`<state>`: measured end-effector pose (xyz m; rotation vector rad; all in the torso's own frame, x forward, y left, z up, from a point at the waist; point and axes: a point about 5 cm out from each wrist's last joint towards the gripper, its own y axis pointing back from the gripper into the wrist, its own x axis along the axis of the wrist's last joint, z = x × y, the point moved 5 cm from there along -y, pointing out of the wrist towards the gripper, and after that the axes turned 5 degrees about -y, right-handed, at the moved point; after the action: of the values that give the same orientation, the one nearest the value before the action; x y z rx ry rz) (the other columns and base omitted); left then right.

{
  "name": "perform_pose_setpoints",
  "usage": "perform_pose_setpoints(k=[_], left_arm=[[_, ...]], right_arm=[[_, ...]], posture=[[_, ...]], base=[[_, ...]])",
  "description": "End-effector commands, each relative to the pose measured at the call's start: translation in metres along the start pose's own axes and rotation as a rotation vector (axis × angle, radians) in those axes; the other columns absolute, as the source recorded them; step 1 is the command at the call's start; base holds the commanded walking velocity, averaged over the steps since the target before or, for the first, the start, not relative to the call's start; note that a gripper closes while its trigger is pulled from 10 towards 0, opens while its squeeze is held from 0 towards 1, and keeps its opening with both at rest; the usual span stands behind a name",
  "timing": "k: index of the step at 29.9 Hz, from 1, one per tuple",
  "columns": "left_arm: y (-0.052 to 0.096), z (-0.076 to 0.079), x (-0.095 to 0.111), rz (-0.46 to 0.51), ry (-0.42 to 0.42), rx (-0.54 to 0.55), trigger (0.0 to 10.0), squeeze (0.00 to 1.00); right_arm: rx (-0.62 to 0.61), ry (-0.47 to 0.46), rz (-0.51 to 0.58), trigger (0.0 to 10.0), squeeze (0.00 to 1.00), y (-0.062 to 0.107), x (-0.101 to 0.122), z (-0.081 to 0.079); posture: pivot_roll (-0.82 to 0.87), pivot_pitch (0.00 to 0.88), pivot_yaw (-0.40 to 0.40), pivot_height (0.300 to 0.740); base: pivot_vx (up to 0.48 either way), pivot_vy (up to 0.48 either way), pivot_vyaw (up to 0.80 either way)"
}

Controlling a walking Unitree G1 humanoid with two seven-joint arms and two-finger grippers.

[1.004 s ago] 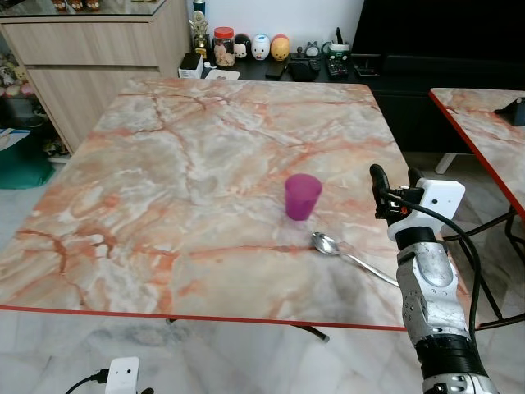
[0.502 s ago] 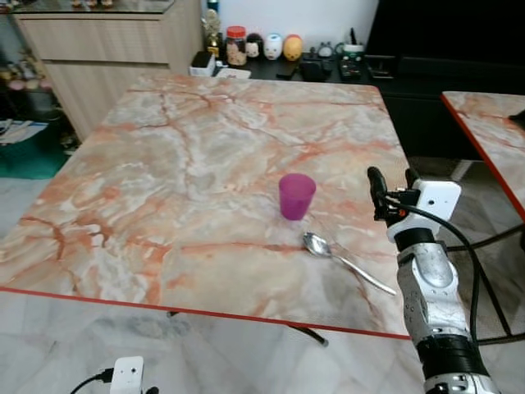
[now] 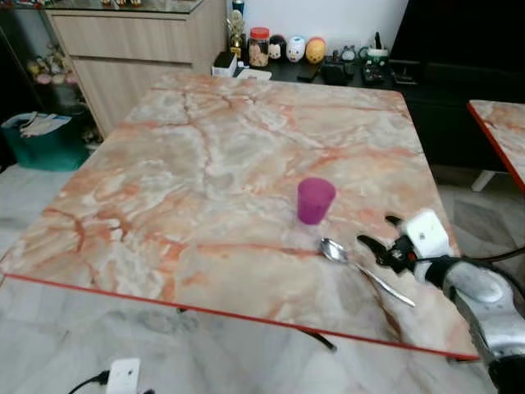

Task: Setting the table

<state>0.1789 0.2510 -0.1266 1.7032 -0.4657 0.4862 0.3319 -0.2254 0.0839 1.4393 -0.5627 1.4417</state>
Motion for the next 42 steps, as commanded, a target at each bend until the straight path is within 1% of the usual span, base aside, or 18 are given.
perform_pose_setpoints(k=[1,2,4,5,7,10,11,13,17,20,24,25,28,29,32,34,38,42], left_arm=[[0.0,0.004,-0.001,-0.009,-0.017,-0.016,10.0,0.0],[0.0,0.005,-0.001,-0.009,-0.018,-0.017,10.0,0.0],[0.0,0.005,-0.001,-0.008,-0.017,-0.018,10.0,0.0],[0.0,0.005,-0.001,-0.007,-0.016,-0.02,10.0,0.0],[0.0,0.005,-0.001,-0.007,-0.015,-0.02,10.0,0.0],[0.0,0.005,0.0,-0.006,-0.012,-0.02,10.0,0.0],[0.0,0.005,0.0,-0.006,-0.01,-0.021,10.0,0.0],[-0.001,0.005,0.0,-0.007,-0.009,-0.021,10.0,0.0],[-0.001,0.005,0.001,-0.009,-0.007,-0.025,10.0,0.0],[-0.001,0.005,0.001,-0.01,-0.002,-0.028,10.0,0.0],[-0.001,0.005,0.002,-0.009,0.003,-0.028,10.0,0.0],[-0.001,0.005,0.002,-0.009,0.004,-0.028,10.0,0.0],[-0.001,0.005,0.002,-0.009,0.003,-0.029,10.0,0.0],[-0.001,0.005,0.002,-0.01,0.003,-0.03,10.0,0.0],[-0.001,0.005,0.002,-0.01,0.0,-0.032,10.0,0.0],[-0.001,0.005,0.002,-0.011,0.0,-0.032,10.0,0.0],[-0.001,0.004,0.002,-0.013,0.0,-0.033,10.0,0.0],[-0.001,0.004,0.002,-0.014,0.0,-0.034,10.0,0.0]], right_arm=[[-0.013,-0.006,0.089,10.0,0.0,-0.002,0.022,0.002],[0.01,-0.031,0.107,10.0,0.0,-0.004,0.025,-0.004],[0.058,-0.035,0.115,10.0,0.0,-0.004,0.025,-0.014],[0.112,-0.029,0.094,10.0,0.0,-0.004,0.022,-0.022],[0.13,-0.025,0.08,10.0,0.0,-0.004,0.02,-0.024],[0.203,-0.038,0.038,10.0,0.0,-0.002,0.017,-0.028],[0.256,-0.019,-0.005,10.0,0.0,0.0,0.011,-0.032],[0.277,-0.006,-0.033,10.0,0.0,0.001,0.007,-0.034],[0.286,0.034,-0.11,10.0,0.0,-0.002,-0.002,-0.026],[0.321,0.041,-0.128,10.0,0.0,-0.005,-0.002,-0.026],[0.321,0.035,-0.129,10.0,0.0,-0.009,0.0,-0.024],[0.309,0.024,-0.136,10.0,0.09,-0.011,-0.002,-0.021],[0.267,0.005,-0.138,10.0,0.05,-0.015,-0.005,-0.014],[0.242,-0.029,-0.135,10.0,0.0,-0.017,-0.006,-0.012],[0.223,-0.091,-0.163,10.0,0.0,-0.017,-0.014,-0.011],[0.222,-0.093,-0.176,10.0,0.0,-0.016,-0.018,-0.011],[0.228,-0.137,-0.152,10.0,0.0,-0.017,-0.019,-0.013],[0.24,-0.135,-0.152,10.0,0.0,-0.016,-0.02,-0.015]], posture=[[-0.05,0.0,-0.023,0.74],[-0.05,0.0,-0.023,0.74],[-0.04,0.0,-0.023,0.74],[-0.04,0.0,-0.023,0.74],[-0.04,0.0,-0.023,0.74],[-0.04,0.0,-0.019,0.74],[-0.05,0.0,-0.014,0.74],[-0.05,0.0,-0.013,0.74],[-0.05,0.0,-0.008,0.74],[-0.04,0.0,-0.008,0.74],[-0.04,0.0,-0.008,0.74],[-0.04,0.0,-0.004,0.74],[-0.04,0.0,-0.004,0.74],[-0.04,0.0,-0.003,0.74],[-0.03,0.0,-0.004,0.74],[-0.03,0.0,-0.004,0.74],[-0.03,0.0,-0.001,0.74],[-0.03,0.0,0.001,0.74]], base=[[0.0,0.0,0.0],[0.0,0.0,0.0],[0.0,0.0,0.0],[0.0,0.0,0.0],[0.0,0.0,0.0],[0.0,0.0,0.0],[0.0,0.0,0.0],[0.0,0.0,0.0],[0.0,0.0,0.0],[0.0,0.0,0.0],[0.0,0.0,0.0],[0.0,0.0,0.0],[0.0,0.0,0.0],[0.0,0.0,0.0],[0.0,0.0,0.0],[0.0,0.0,0.0],[0.0,0.0,0.0],[0.0,0.0,0.0]])
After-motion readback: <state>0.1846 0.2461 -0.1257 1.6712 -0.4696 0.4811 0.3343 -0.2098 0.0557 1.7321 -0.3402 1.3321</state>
